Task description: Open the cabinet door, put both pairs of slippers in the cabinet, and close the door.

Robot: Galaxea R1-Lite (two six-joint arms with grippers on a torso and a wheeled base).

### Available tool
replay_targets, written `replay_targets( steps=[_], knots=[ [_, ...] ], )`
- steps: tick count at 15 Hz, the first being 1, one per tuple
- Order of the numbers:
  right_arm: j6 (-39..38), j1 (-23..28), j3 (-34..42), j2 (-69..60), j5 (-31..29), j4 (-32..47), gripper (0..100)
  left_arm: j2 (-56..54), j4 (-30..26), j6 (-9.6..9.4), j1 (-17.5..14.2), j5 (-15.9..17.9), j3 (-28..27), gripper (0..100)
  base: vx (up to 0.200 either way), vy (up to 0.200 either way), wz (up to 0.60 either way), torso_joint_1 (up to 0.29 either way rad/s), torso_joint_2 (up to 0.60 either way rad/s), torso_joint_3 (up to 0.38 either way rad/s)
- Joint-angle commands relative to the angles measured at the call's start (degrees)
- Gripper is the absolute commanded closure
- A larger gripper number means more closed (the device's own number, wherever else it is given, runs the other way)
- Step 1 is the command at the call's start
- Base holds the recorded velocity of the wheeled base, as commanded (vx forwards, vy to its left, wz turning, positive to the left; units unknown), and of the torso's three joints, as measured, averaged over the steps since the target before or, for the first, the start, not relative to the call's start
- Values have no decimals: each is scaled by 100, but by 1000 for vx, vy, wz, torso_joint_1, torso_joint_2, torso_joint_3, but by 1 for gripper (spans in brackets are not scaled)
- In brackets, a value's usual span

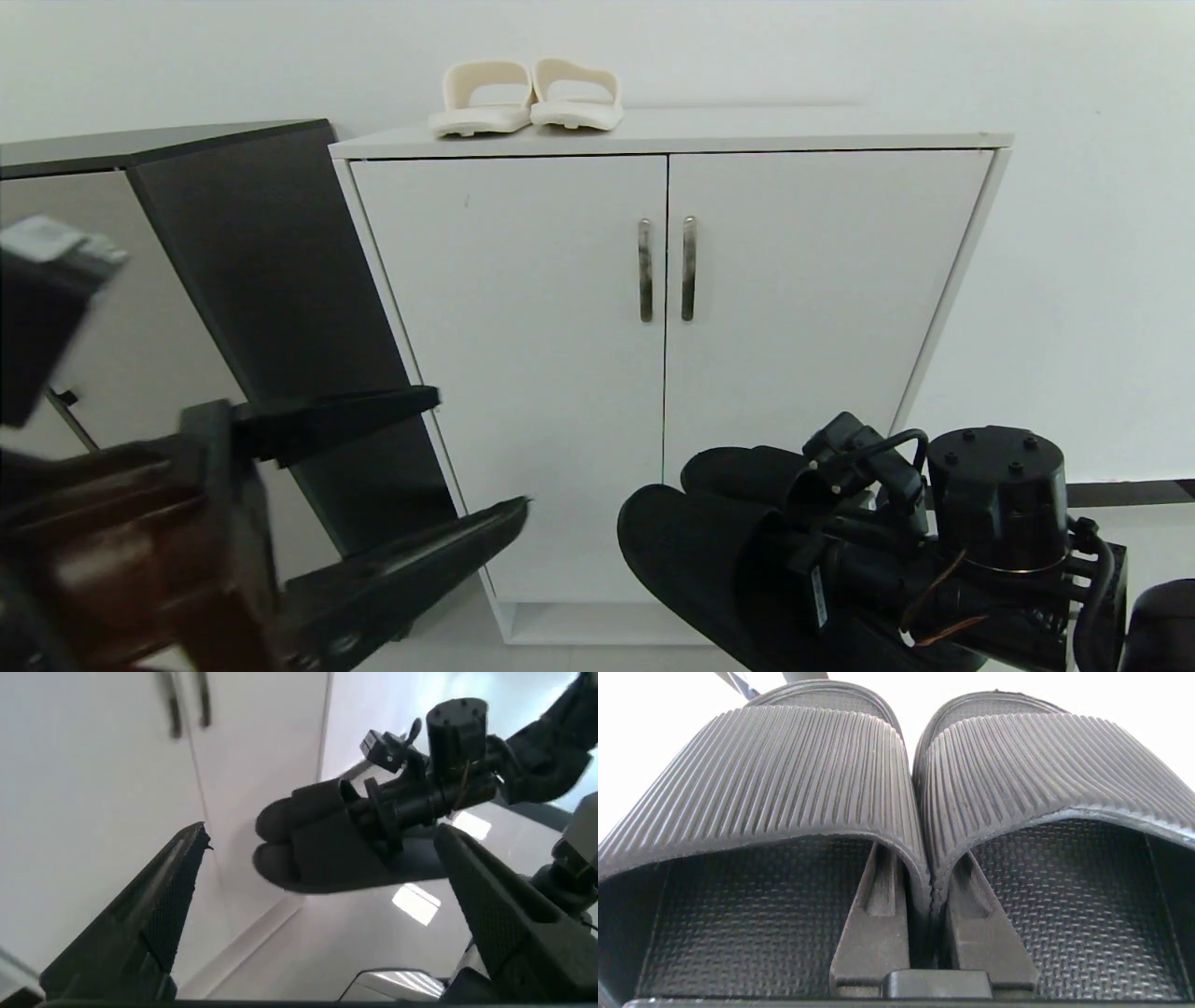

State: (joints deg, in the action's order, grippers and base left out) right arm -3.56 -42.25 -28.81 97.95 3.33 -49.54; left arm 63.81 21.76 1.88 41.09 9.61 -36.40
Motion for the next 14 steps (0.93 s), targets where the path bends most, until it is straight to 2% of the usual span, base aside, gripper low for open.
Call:
replay_targets(
  steps=[1,4,5,6,9,10,11,12,13,14],
  knots=[
    [-4,-2,7,75,1,-3,100,1020,65,137,434,-64,-737,0,0,0,0,0,0,0],
    [-4,-2,24,128,1,-29,100,1820,505,331,452,-20,-1299,0,0,0,0,0,0,0],
    [4,-2,42,128,1,-64,100,2206,760,568,434,59,-1598,0,0,0,0,0,0,0],
    [13,-2,51,128,1,-64,100,2400,786,691,408,173,-1792,0,0,0,0,0,0,0],
    [13,-2,51,128,1,-73,100,3015,768,761,311,393,-2547,0,0,0,0,0,0,0],
    [13,-2,51,128,1,-64,100,3182,760,972,303,419,-2837,0,0,0,0,0,0,0],
    [13,-2,42,128,10,-73,100,3270,716,1359,285,630,-3110,0,0,0,0,0,0,0],
    [22,-2,51,128,10,-73,100,3296,575,1552,232,929,-3286,0,0,0,0,0,0,0],
    [22,-2,51,128,10,-73,100,3340,408,1623,74,1219,-3453,0,0,0,0,0,0,0],
    [22,-2,42,128,10,-73,100,3463,302,1640,-23,1351,-3611,0,0,0,0,0,0,0]
  ],
)
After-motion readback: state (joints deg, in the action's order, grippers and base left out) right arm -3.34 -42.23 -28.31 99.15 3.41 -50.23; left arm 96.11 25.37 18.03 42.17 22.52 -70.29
